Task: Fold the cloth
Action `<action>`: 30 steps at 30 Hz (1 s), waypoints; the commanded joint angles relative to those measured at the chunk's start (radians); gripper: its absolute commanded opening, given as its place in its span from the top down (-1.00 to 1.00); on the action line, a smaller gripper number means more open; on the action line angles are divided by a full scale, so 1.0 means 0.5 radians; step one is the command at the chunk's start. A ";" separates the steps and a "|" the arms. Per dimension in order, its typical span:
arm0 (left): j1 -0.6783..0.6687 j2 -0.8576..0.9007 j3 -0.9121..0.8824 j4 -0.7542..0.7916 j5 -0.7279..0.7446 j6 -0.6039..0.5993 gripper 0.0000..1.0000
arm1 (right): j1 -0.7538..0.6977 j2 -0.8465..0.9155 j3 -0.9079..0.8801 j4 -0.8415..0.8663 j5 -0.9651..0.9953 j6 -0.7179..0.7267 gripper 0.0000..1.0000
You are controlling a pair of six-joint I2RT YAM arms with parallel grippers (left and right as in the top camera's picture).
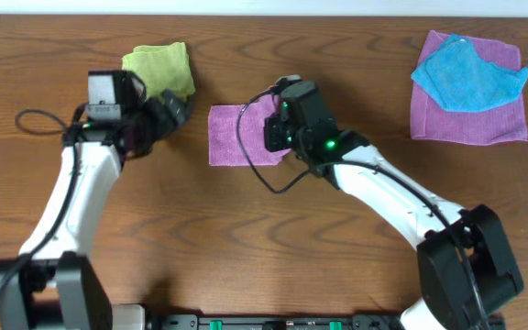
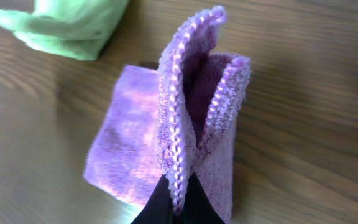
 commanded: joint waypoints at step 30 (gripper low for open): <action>0.027 -0.233 0.017 -0.548 -0.359 0.443 -0.91 | 0.333 0.336 0.040 0.576 0.479 0.266 0.97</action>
